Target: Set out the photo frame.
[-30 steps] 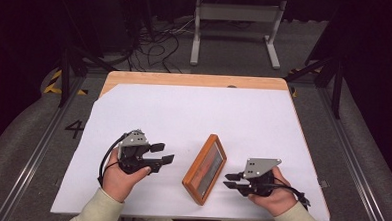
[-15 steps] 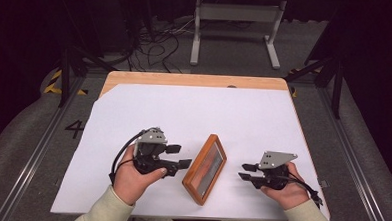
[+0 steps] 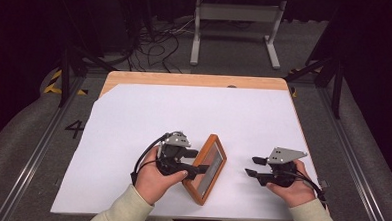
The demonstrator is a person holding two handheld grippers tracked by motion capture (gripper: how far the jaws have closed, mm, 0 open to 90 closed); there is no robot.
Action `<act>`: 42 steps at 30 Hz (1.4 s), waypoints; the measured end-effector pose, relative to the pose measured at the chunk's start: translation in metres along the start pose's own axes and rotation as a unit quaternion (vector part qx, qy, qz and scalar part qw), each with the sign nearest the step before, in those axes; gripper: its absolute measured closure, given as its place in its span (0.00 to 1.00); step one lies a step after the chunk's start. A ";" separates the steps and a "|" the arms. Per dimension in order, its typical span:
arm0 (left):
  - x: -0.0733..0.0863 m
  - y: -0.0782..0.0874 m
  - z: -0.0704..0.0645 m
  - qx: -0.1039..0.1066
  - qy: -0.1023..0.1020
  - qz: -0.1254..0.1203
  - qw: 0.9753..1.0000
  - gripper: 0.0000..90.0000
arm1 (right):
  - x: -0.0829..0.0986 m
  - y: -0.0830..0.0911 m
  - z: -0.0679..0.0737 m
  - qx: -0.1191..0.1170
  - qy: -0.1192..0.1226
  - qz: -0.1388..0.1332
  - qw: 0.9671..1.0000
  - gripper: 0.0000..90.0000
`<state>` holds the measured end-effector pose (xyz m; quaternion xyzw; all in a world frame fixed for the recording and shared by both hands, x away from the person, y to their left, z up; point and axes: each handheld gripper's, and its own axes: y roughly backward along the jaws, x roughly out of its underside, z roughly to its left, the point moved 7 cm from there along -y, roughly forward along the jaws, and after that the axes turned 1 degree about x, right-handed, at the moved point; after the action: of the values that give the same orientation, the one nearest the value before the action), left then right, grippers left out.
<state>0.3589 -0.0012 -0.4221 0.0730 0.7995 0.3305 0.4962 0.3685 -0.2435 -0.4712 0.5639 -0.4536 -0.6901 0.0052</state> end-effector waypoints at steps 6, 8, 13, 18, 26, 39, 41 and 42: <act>0.000 -0.011 -0.001 0.003 0.011 0.013 1.000 0.39 | -0.001 -0.001 0.002 -0.001 0.002 -0.001 1.000 0.56; 0.000 -0.011 -0.001 0.002 0.012 0.016 1.000 0.39 | -0.001 -0.001 0.003 -0.002 0.001 -0.001 1.000 0.56; 0.000 -0.013 -0.002 0.003 0.029 0.035 0.999 0.42 | -0.001 -0.001 0.003 -0.005 -0.001 -0.003 1.000 0.55; -0.002 -0.015 -0.004 -0.013 0.035 0.067 0.997 0.43 | -0.001 -0.002 0.003 -0.007 -0.004 -0.001 1.000 0.55; -0.002 -0.013 0.002 -0.039 0.035 0.074 0.996 0.60 | -0.004 0.001 0.003 -0.004 -0.004 -0.018 1.000 0.56; -0.004 -0.010 0.002 -0.024 0.036 0.063 0.997 0.77 | -0.006 0.001 0.003 -0.010 -0.004 -0.024 1.000 0.56; -0.005 -0.010 0.000 -0.019 0.031 0.067 0.997 0.77 | -0.005 0.002 0.001 -0.009 -0.006 -0.025 1.000 0.56; -0.007 -0.010 0.001 -0.016 0.023 0.066 0.997 0.77 | -0.005 0.002 0.000 -0.008 -0.007 -0.025 1.000 0.56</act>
<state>0.3654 -0.0115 -0.4236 0.1100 0.7990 0.3764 0.4559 0.3688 -0.2421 -0.4660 0.5699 -0.4337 -0.6979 -0.0103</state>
